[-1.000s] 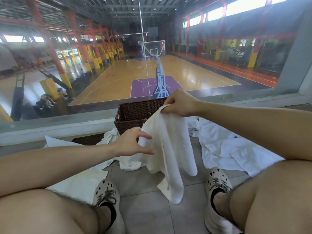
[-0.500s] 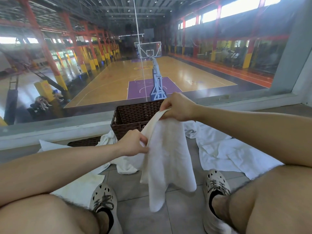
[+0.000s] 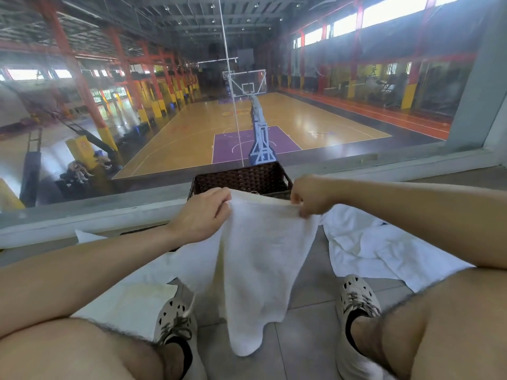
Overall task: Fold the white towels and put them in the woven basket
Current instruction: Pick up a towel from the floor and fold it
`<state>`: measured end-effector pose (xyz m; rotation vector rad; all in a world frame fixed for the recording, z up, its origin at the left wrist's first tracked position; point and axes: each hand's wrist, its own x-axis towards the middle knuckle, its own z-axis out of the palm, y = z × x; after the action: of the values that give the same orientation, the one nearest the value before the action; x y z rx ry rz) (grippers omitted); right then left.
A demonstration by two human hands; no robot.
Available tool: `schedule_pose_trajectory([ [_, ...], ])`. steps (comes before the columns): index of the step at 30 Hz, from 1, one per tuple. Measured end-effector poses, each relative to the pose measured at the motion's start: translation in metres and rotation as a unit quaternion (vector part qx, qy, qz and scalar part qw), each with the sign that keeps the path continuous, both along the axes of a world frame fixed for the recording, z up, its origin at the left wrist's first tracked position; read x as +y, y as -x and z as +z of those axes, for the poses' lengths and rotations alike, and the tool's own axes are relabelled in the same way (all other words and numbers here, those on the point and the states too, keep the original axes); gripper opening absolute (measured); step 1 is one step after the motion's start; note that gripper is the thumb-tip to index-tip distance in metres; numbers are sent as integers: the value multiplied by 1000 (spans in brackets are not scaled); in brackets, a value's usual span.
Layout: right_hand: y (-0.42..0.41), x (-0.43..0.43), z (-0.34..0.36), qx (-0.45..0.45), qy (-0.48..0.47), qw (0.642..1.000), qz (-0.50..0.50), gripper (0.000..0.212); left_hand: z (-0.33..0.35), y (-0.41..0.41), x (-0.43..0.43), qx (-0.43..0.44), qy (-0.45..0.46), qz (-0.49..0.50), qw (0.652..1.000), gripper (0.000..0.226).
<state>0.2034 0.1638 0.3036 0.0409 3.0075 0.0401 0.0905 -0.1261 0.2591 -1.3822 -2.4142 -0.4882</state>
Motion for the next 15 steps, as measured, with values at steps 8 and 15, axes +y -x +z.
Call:
schedule_pose_trajectory([
  [8, 3, -11, 0, -73, -137, 988, -26, 19, 21, 12, -8, 90, 118, -30, 988, 41],
  [15, 8, 6, 9, 167, 96, 975, -107, 11, 8, 29, -31, 30, 189, 38, 981, 21],
])
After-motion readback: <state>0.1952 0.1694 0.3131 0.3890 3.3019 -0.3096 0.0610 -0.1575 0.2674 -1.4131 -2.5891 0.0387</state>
